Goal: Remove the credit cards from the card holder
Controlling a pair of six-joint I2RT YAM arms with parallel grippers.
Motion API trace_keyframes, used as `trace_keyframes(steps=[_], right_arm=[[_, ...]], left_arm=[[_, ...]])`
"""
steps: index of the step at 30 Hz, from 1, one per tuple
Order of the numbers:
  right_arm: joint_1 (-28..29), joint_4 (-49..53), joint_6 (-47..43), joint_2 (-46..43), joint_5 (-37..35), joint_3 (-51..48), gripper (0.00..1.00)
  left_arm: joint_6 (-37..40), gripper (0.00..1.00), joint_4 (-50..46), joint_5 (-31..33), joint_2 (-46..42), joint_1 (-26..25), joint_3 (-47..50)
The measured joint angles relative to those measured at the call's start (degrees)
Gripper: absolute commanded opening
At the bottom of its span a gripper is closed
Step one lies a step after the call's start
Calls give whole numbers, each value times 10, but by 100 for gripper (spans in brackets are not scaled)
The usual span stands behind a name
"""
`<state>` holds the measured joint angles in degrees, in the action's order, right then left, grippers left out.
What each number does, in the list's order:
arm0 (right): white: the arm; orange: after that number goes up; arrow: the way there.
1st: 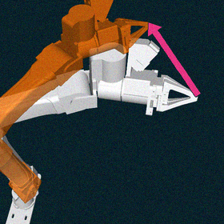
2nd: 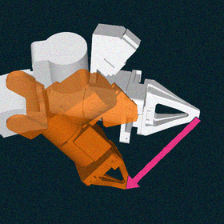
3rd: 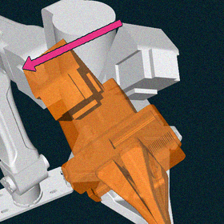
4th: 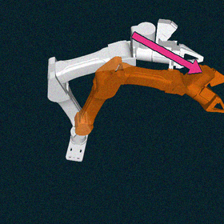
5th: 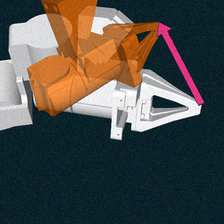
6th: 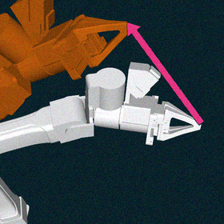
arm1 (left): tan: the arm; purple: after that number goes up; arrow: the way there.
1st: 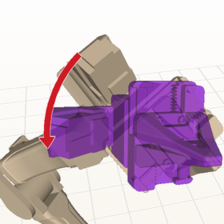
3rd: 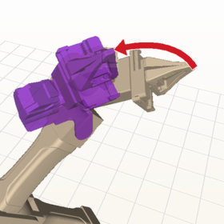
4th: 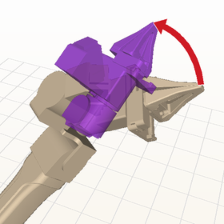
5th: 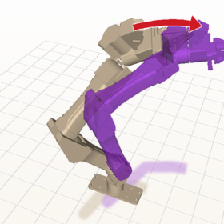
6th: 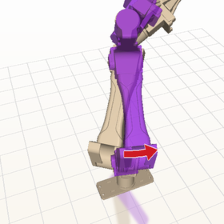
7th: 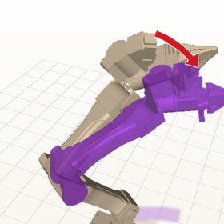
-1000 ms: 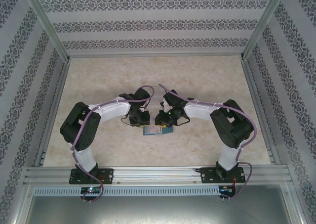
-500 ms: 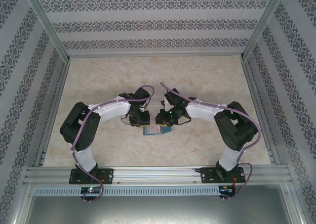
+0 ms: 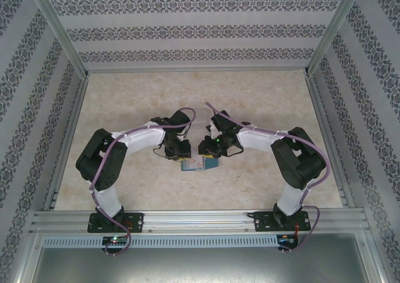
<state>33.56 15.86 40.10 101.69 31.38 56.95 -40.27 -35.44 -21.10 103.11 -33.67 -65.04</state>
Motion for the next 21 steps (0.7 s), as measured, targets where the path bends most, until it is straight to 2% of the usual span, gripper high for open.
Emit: trace_keyframes(steps=[12, 21], right_arm=[[-8, -30, -9, 23, 31, -14, 25], [-23, -75, -10, 37, 84, -35, 22]], left_arm=[[11, 18, -3, 6, 13, 0, -3], [11, 18, -11, 6, 19, 0, -10]])
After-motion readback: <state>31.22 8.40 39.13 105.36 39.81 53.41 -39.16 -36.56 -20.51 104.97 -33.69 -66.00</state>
